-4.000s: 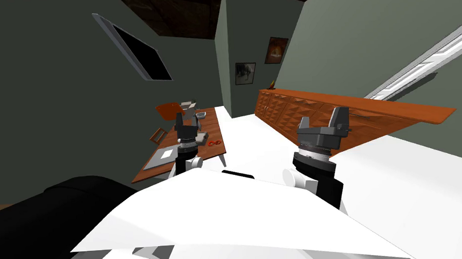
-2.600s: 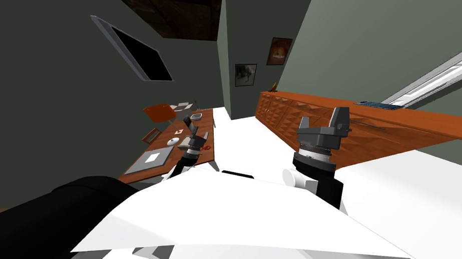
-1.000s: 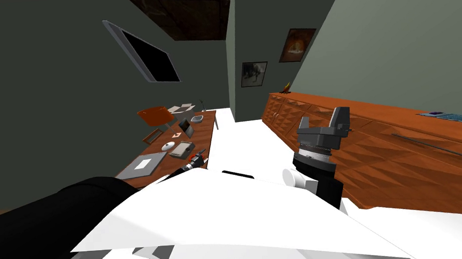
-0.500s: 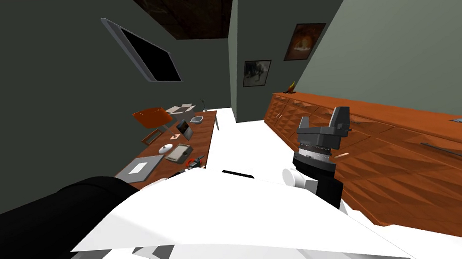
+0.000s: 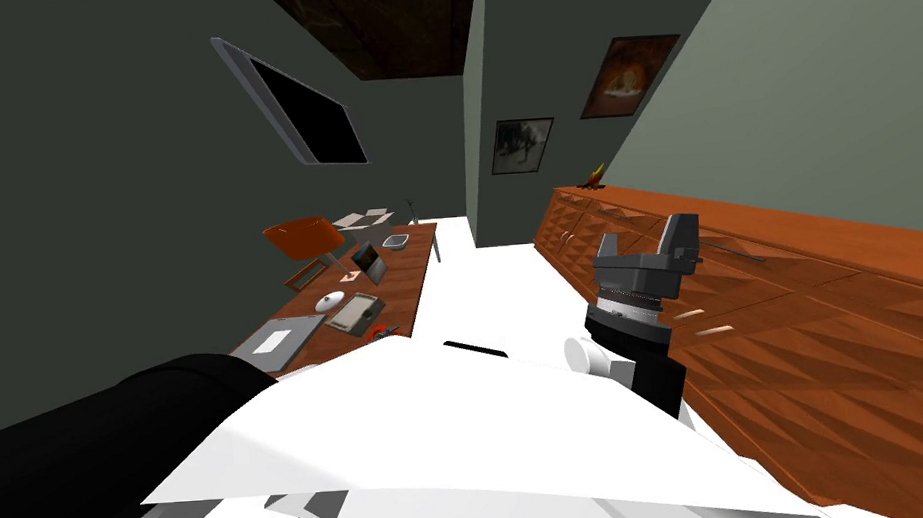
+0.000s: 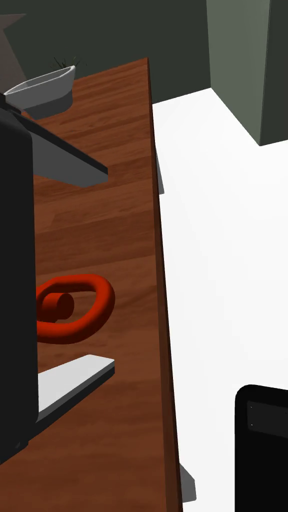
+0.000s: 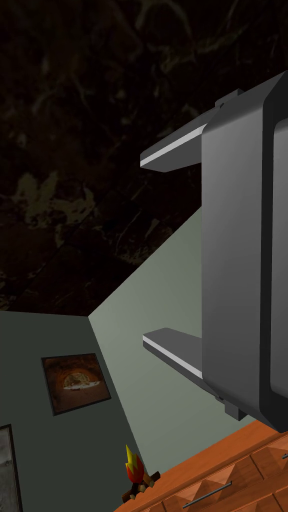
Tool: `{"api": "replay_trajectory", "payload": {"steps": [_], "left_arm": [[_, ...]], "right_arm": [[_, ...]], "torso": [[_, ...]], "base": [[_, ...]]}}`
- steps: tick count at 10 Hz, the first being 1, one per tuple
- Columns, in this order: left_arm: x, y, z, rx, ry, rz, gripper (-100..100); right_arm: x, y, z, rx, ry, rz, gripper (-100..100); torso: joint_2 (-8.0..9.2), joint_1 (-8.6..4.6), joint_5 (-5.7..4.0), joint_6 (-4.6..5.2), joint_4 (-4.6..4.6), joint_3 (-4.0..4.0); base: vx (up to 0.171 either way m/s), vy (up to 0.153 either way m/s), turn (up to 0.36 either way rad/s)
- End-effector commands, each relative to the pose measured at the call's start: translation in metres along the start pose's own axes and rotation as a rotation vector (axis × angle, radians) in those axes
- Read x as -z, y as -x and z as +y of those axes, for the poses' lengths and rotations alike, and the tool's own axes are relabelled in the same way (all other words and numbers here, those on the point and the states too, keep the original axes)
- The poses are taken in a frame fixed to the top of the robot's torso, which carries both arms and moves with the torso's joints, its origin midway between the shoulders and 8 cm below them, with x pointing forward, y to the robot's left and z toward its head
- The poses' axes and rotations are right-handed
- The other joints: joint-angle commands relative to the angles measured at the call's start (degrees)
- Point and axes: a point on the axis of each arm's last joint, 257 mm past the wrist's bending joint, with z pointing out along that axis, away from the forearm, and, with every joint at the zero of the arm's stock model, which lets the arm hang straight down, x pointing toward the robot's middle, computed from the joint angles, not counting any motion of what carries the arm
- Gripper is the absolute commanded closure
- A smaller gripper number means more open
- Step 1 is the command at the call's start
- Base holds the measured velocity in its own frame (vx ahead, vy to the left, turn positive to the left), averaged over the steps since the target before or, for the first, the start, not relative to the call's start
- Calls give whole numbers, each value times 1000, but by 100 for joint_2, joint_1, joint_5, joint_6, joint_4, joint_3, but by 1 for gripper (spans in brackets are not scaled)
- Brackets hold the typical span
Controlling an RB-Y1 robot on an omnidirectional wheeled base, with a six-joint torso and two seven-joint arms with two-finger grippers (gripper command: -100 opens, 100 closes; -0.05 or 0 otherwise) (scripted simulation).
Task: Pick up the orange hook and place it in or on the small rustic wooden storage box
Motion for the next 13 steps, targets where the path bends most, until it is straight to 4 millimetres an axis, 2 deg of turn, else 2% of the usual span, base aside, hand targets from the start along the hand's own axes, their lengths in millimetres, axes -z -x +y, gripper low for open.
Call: {"api": "replay_trajectory", "payload": {"steps": [1, 5, 6, 7, 8, 10, 11, 12, 13], "left_arm": [[7, 18, 28, -6, 80, -32, -100], [29, 50, 69, -24, 215, -91, -100], [25, 45, 63, -22, 196, -82, -100], [26, 46, 64, -22, 200, -84, 0], [21, 45, 70, -17, 197, -90, -100], [14, 44, 78, -11, 194, -96, -100], [15, 44, 75, -12, 194, -93, -100], [15, 43, 75, -13, 195, -94, 100], [16, 43, 78, -11, 199, -95, 100]], "right_arm": [[0, 0, 0, 0, 0, 0, 0], [0, 0, 0, 0, 0, 0, 0], [0, 0, 0, 0, 0, 0, 0], [0, 0, 0, 0, 0, 0, 0], [0, 0, 0, 0, 0, 0, 0], [0, 0, 0, 0, 0, 0, 0], [0, 0, 0, 0, 0, 0, 0], [0, 0, 0, 0, 0, 0, 0], [0, 0, 0, 0, 0, 0, 0]], "torso": [[0, 0, 0, 0, 0, 0], [13, 1, 1, 1, 2, 6], [15, 1, 1, 1, 3, 8], [33, -5, 1, 2, 6, 18], [48, -9, 0, 1, 10, 27], [51, -7, 0, 2, 11, 29], [50, -7, 1, 2, 11, 29], [54, -9, -1, 1, 12, 31], [55, -12, -5, 7, 18, 34]], "base": [[178, 20, 62], [128, 25, 56], [50, 12, 6], [9, 2, -2], [17, 4, -51], [26, 11, -51], [12, 5, -9], [-1, 0, 12], [0, 0, 0]]}}
